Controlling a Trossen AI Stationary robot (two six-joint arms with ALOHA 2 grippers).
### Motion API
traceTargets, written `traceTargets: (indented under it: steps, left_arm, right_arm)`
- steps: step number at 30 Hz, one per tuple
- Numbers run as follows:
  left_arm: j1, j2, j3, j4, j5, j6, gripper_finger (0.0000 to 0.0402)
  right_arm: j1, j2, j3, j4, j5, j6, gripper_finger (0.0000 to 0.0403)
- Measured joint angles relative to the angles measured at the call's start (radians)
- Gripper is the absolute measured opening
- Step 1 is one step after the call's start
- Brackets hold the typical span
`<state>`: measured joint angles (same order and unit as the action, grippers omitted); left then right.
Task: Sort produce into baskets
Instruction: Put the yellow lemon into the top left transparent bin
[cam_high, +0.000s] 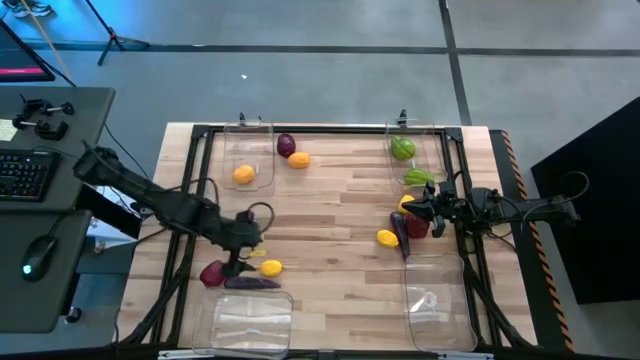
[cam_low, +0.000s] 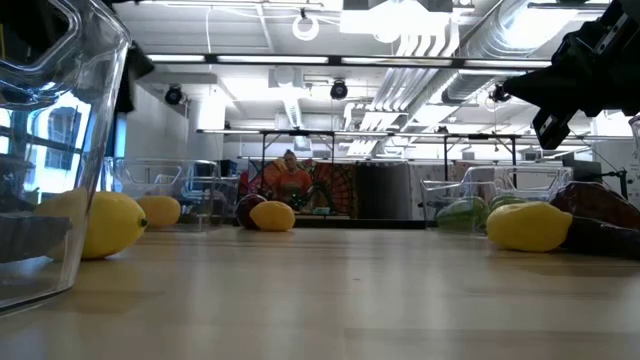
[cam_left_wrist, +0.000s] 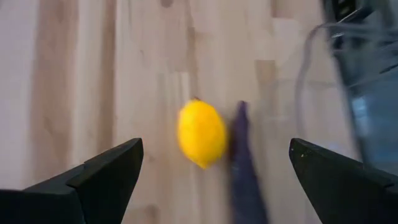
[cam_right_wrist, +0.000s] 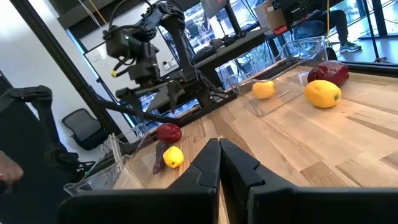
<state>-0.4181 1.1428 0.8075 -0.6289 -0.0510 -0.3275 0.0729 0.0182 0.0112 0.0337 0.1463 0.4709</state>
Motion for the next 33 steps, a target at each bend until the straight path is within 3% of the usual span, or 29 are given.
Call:
traceTargets:
  steps: [6,14,28,33]
  left_arm:
    - [-0.002,0.131,0.019,0.013,-0.030,0.092,0.0392]
    - [0.002,0.307,0.019,0.141,-0.009,0.066,0.0392]
    - [-0.001,0.525,0.022,0.166,-0.060,-0.004,0.0391]
    - [0.005,0.515,0.020,0.166,-0.127,-0.011,0.0344]
  right_arm:
    - [0.000,0.000,0.000,0.000,0.000,0.000,0.0000]
    - [0.000,0.000,0.000,0.000,0.000,0.000,0.0000]
    - [0.000,0.000,0.000,0.000,0.000,0.000,0.0000]
    - [0.000,0.000,0.000,0.000,0.000,0.000,0.0000]
